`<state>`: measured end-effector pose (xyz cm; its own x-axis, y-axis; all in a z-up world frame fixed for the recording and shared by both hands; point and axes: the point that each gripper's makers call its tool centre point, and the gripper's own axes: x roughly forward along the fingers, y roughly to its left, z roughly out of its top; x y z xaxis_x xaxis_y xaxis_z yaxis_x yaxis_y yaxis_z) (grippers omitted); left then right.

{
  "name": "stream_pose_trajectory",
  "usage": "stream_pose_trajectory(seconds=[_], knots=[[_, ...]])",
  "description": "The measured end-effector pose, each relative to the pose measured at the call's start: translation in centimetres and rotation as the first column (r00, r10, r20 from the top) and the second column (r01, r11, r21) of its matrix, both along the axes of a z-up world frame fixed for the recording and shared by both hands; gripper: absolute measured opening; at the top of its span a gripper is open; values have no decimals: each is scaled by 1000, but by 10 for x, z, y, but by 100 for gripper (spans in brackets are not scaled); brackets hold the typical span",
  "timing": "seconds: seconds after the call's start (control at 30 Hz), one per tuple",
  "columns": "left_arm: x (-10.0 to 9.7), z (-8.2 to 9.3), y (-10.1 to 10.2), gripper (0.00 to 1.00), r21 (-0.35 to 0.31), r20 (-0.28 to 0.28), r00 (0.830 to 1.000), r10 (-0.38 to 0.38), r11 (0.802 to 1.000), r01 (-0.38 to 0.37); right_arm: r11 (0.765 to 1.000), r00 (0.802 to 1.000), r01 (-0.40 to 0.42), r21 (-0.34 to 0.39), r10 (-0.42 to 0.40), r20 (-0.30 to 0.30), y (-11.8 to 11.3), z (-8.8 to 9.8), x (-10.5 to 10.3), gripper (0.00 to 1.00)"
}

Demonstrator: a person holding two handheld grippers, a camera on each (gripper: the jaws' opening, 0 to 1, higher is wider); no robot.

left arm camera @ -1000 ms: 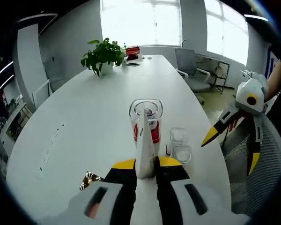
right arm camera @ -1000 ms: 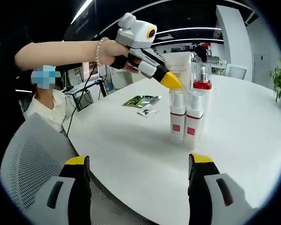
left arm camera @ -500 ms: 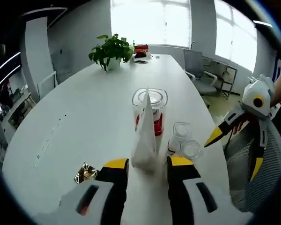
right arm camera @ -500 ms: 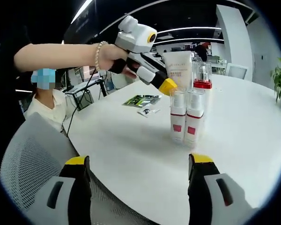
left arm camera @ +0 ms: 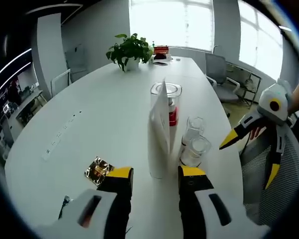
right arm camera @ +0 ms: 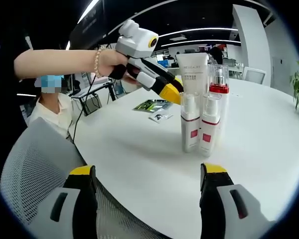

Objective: Arrange the skincare products in the storage area until every visible bottle or jar stands upright without overlapping.

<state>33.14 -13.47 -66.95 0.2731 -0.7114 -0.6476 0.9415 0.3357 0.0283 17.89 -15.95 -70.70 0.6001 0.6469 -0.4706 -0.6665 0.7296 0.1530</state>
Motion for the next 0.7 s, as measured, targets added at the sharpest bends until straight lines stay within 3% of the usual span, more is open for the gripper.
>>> stream_pose_trajectory(seconds=[0.07, 0.13, 0.23, 0.37, 0.43, 0.53, 0.7], knots=[[-4, 4, 7, 35, -23, -1, 997, 75, 997, -75, 1000, 1000, -2, -2, 2, -1, 1, 0, -1, 85], [-21, 10, 9, 35, -70, 18, 998, 66, 995, -64, 1000, 1000, 0, -2, 0, -1, 0, 1, -1, 84], [-40, 6, 13, 37, -81, 25, 997, 71, 994, -69, 1000, 1000, -6, 0, 6, -4, 1, 0, -1, 84], [-53, 6, 13, 36, -127, 16, 990, 137, 983, -134, 1000, 1000, -29, -5, 28, -11, 5, -1, -4, 84], [-53, 0, 10, 36, -137, 20, 988, 153, 979, -149, 1000, 1000, -28, -4, 28, -12, 5, -1, -4, 84], [-61, 4, 2, 35, -154, 24, 984, 176, 973, -170, 1000, 1000, -26, -4, 26, -12, 4, -1, -3, 83], [-58, 10, -7, 34, -190, 56, 970, 237, 956, -223, 1000, 1000, -29, -6, 29, -11, 4, -1, -4, 83]])
